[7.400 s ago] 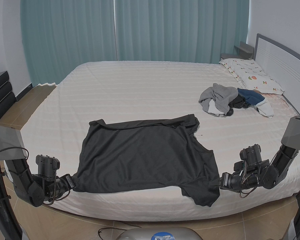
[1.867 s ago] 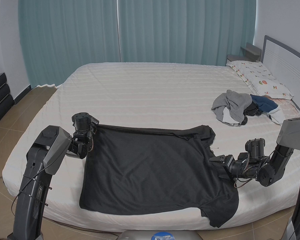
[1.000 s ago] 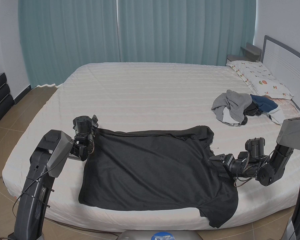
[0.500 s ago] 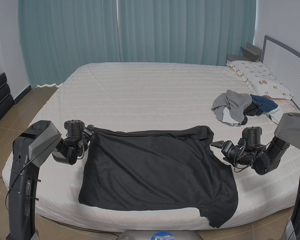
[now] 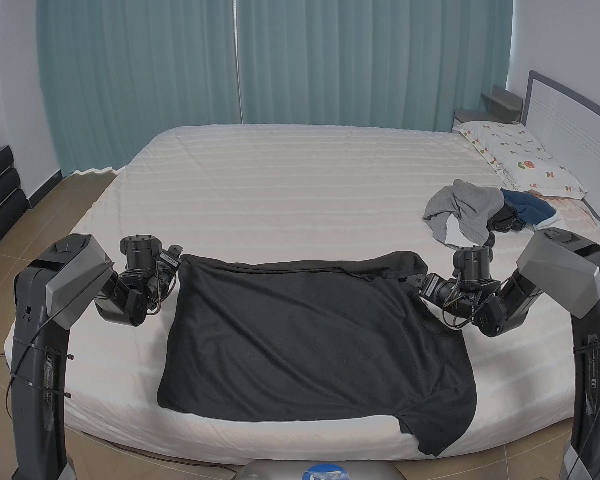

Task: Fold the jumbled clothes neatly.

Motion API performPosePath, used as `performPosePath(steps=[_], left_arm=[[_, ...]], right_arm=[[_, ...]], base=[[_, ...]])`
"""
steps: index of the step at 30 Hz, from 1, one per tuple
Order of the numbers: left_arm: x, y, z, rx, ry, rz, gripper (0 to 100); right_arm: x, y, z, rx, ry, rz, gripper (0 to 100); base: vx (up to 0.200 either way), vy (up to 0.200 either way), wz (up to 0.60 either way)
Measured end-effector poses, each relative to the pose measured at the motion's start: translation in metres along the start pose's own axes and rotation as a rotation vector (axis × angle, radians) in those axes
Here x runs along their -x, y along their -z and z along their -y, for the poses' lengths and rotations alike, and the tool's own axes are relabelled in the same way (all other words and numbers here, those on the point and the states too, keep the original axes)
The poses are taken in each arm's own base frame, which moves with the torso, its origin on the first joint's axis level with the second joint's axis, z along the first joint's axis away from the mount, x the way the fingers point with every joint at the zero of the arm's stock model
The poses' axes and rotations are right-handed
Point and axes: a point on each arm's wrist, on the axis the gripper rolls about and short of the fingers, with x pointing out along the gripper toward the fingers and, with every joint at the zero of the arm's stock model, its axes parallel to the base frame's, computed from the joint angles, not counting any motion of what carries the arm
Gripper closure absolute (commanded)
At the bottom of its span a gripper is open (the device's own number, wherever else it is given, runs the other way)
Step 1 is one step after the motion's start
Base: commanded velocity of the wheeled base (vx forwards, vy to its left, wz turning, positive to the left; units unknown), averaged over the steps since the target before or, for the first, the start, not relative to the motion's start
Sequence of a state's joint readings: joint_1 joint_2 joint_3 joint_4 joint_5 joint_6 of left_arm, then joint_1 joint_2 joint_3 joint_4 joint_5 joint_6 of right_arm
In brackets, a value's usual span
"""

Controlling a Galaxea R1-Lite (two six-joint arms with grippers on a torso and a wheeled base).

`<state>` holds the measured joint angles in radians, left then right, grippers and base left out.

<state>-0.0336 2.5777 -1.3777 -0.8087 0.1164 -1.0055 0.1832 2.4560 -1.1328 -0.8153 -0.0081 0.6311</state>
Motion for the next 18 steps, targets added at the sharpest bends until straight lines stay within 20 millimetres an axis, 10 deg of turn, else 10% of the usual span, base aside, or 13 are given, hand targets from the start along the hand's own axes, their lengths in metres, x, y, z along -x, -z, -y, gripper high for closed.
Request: performPosePath(steps=[6, 7, 18], left_arm=[[-0.001, 0.0, 0.0, -0.002, 0.0, -0.001, 0], [-0.001, 0.0, 0.0, -0.003, 0.0, -0.001, 0], [-0.002, 0.001, -0.001, -0.004, -0.001, -0.001, 0]], right_arm=[[-0.008, 0.009, 0.003, 0.017, 0.015, -0.013, 0], [-0.009, 0.01, 0.004, 0.024, 0.016, -0.016, 100], [-0.014, 0.017, 0.008, 0.1, 0.07, 0.004, 100]], base=[[0.0, 0.0, 0.0], [0.0, 0.0, 0.0], [0.0, 0.0, 0.0]])
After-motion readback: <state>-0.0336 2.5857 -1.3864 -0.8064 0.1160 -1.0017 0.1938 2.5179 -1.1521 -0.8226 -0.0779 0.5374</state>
